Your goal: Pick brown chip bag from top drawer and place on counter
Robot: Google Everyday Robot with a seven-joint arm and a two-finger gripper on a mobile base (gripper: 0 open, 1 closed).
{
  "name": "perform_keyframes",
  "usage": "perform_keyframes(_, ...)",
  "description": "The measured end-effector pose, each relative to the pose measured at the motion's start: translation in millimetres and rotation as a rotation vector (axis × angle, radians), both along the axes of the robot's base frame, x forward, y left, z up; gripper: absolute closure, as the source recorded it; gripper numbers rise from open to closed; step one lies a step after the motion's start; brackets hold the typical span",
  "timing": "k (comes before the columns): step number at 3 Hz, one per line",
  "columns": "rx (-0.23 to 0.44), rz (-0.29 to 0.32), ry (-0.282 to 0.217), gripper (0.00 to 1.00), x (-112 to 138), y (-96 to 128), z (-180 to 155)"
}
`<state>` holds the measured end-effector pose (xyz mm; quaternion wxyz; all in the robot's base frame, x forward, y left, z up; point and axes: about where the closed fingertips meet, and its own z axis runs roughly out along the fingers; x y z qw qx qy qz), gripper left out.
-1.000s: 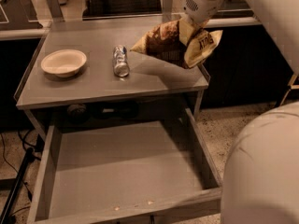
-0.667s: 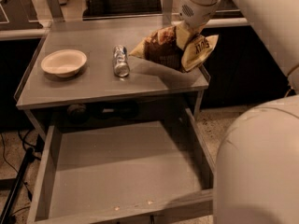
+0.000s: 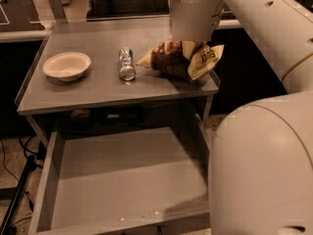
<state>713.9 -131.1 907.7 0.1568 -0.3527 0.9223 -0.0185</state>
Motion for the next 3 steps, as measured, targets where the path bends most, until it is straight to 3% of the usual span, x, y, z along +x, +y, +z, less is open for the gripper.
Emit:
perform_keyframes(1,0.024,-0.013,0.025,0.81,3.3,-4.7,-8.6)
perform_keyframes(3,0.024,-0.013,0.025,0.34,3.3,-4.7,-8.6)
